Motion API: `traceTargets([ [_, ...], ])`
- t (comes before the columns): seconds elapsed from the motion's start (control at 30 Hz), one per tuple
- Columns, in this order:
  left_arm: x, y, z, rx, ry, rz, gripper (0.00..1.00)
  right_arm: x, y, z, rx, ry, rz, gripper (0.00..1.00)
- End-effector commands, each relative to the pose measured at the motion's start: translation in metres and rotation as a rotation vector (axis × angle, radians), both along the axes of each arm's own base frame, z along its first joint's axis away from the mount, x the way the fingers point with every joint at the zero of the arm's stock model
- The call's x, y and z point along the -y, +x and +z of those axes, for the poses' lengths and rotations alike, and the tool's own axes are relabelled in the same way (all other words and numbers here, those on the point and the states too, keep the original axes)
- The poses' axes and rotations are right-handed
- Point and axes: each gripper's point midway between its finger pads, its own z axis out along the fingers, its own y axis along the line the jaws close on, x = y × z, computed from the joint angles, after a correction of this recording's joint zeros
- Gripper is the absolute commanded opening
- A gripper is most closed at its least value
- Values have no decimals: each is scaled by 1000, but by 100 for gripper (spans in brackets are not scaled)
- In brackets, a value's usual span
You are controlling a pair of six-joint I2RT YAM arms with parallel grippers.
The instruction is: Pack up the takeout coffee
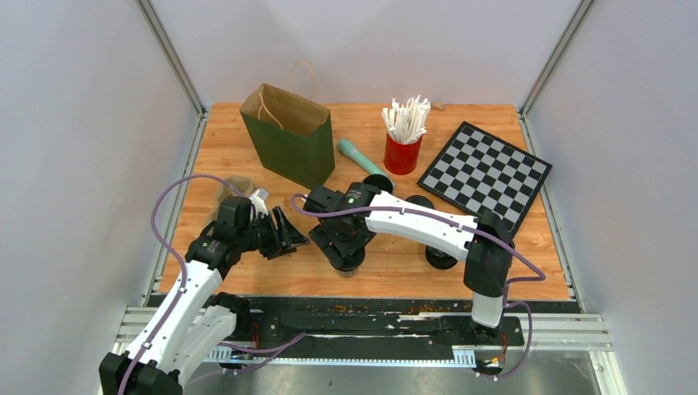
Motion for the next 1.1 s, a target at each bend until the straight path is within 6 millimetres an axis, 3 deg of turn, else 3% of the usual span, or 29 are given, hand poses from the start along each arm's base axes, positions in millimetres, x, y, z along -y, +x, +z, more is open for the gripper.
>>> traceTargets([
  [0.0, 2, 3, 6, 38, -20, -11, 62, -9, 6, 7, 31, 10, 12, 77],
  [0.43, 1, 2, 4, 35, -19, -9, 63, -7, 3, -4, 5, -16, 21, 80],
  [0.83, 1, 1, 0, 28, -21, -3, 64, -8, -1, 8, 0, 15, 16, 78],
  [1.07, 2, 1, 0, 29, -31, -3, 64, -9, -4, 2, -10, 10, 19, 79],
])
